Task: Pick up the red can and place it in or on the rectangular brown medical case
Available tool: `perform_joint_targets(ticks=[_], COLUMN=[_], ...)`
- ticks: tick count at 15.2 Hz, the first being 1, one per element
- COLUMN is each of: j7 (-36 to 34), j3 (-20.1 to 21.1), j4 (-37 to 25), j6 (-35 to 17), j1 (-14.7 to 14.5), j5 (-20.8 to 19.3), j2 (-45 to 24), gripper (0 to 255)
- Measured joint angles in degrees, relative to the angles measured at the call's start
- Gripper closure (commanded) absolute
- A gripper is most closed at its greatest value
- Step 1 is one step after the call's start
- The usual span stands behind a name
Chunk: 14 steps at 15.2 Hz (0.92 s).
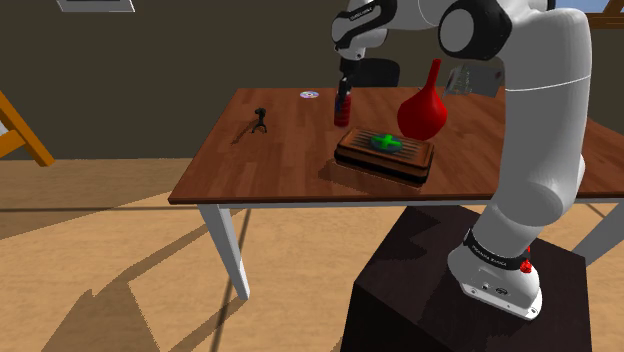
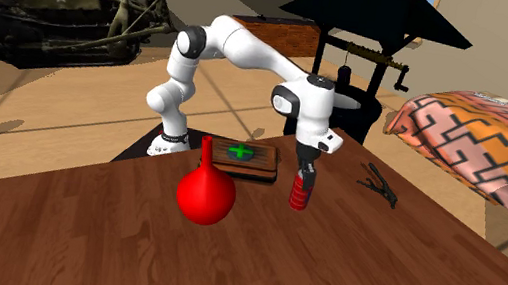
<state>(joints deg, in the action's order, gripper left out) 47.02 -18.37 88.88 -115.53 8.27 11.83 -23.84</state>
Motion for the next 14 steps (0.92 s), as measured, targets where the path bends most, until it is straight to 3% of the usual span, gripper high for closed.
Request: perform_joint_targets(ticks=[14], j7=[-1.13], j3=[-0.42], j4=[-9.47], j6=[10.18], j1=[0.55], j5=[-0.78], j2=[0.85], gripper=[255])
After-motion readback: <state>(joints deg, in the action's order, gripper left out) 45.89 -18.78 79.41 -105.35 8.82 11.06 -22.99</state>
